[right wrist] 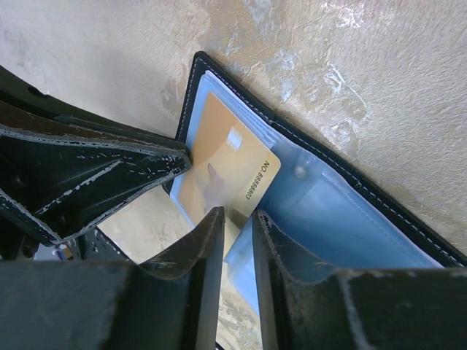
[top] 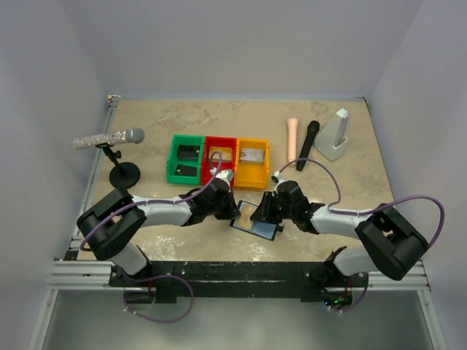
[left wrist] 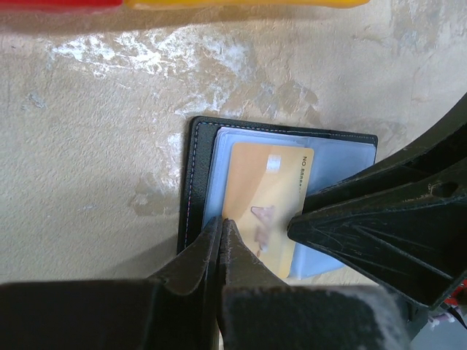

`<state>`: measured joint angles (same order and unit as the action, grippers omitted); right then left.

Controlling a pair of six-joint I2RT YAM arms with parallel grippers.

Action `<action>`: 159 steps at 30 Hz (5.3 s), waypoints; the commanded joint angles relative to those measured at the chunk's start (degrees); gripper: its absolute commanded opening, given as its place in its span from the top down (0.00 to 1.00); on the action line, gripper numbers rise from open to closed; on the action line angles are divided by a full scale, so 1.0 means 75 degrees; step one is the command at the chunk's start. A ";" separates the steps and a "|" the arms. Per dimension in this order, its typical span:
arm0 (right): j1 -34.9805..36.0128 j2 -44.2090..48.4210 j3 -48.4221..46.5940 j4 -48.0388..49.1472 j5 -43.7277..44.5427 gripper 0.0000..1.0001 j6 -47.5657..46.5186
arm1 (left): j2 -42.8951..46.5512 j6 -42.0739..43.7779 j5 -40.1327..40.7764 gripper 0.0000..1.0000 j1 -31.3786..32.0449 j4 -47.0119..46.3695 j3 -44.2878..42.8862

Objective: Take the credit cards out of the card holder
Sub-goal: Remove the credit card from the card holder.

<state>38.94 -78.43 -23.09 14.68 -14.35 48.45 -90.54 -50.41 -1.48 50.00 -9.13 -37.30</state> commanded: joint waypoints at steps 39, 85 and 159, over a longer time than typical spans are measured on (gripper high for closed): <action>-0.0293 0.0321 0.0348 -0.0094 -0.0325 1.00 -0.0166 | 0.0389 -0.0286 0.0958 1.00 -0.0022 0.0619 0.0309; -0.0539 0.0099 -0.1244 -0.2823 -0.2152 1.00 -0.2673 | 0.1900 -0.0180 0.0665 1.00 -0.0116 -0.0365 0.0847; -0.1020 0.1129 -0.2194 -0.6233 -0.1076 1.00 -0.2416 | 0.1021 -0.0404 0.1087 1.00 -0.0127 -0.0026 0.1142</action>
<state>31.42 -72.64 -37.52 -25.82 -25.96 30.63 -84.42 -55.42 4.62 49.52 -13.10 -29.23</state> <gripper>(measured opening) 0.007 0.012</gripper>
